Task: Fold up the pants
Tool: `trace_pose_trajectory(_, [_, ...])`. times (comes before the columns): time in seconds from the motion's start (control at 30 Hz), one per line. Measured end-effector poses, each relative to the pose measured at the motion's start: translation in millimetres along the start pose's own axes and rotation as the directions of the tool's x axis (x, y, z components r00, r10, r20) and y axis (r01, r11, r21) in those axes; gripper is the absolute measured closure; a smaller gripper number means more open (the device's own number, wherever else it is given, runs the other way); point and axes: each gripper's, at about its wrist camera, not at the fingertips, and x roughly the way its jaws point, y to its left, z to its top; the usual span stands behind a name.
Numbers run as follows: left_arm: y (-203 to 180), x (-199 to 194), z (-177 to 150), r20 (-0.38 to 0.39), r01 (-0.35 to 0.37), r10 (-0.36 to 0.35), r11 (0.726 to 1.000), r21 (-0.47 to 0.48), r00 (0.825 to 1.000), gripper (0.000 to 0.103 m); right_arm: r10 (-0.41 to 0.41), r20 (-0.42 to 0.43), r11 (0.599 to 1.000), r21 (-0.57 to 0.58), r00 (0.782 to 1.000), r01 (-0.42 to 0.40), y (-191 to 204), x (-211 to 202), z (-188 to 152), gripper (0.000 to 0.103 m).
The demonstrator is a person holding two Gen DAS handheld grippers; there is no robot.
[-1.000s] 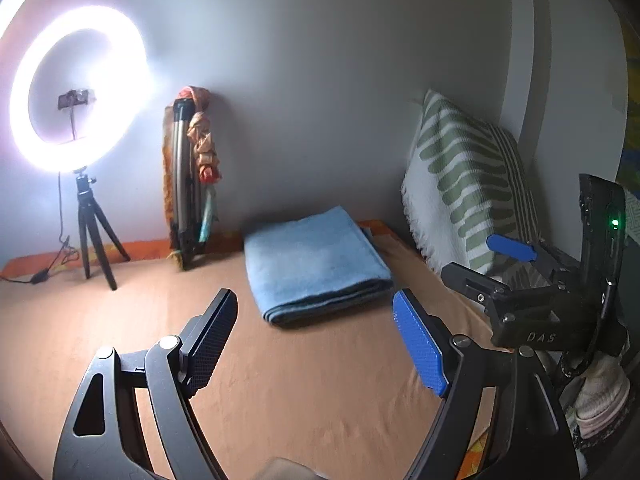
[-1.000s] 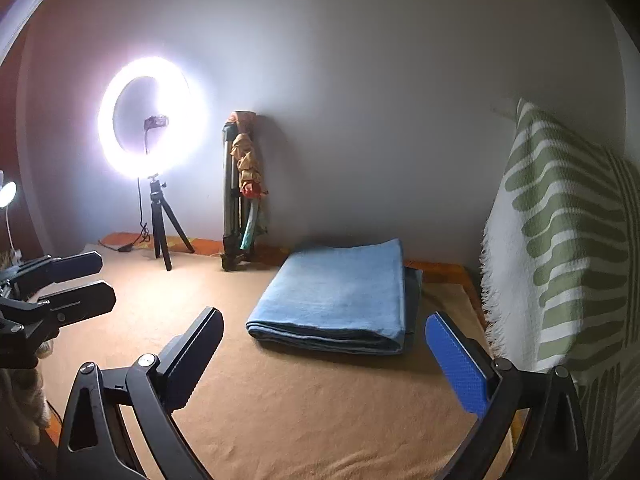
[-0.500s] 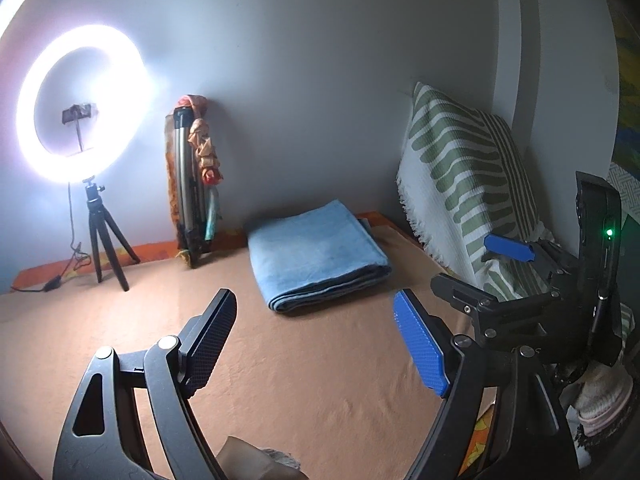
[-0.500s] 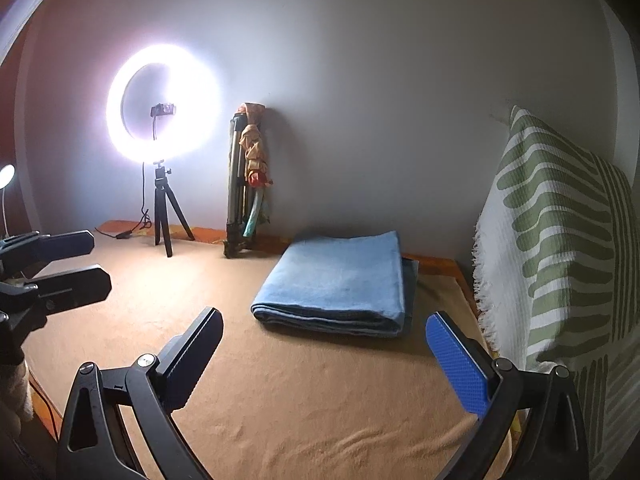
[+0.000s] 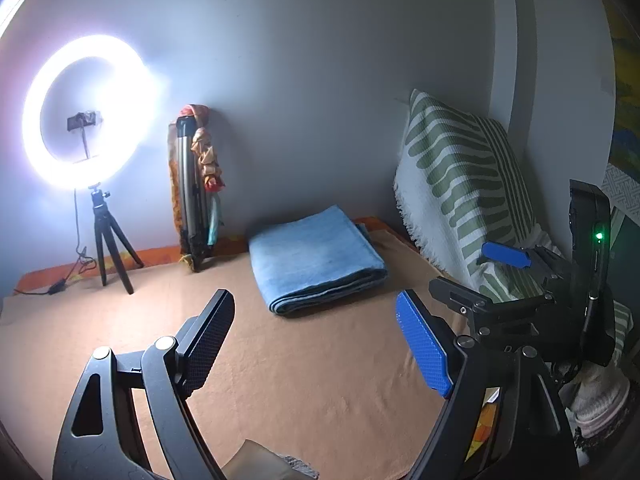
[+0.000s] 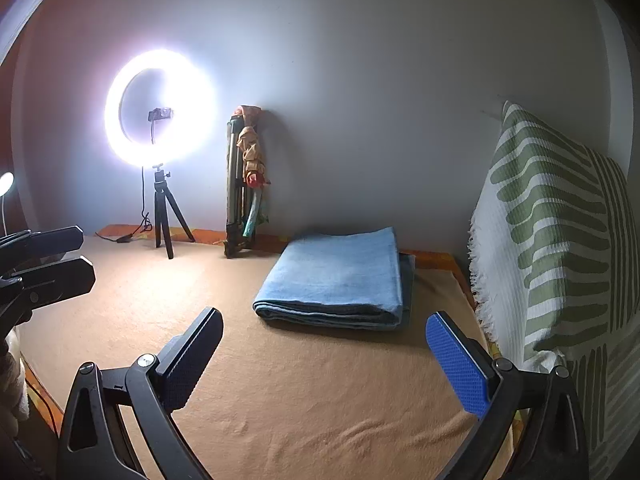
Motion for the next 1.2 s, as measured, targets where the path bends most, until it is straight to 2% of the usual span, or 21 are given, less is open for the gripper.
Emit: trace_pose_trajectory(1.2, [-5.9,-7.5,-1.7,0.007,0.004,-0.004,1.000,0.022,1.000,0.020,0.010,-0.011,1.000,-0.007,1.000,-0.010,3.5,-8.5,0.5,0.000])
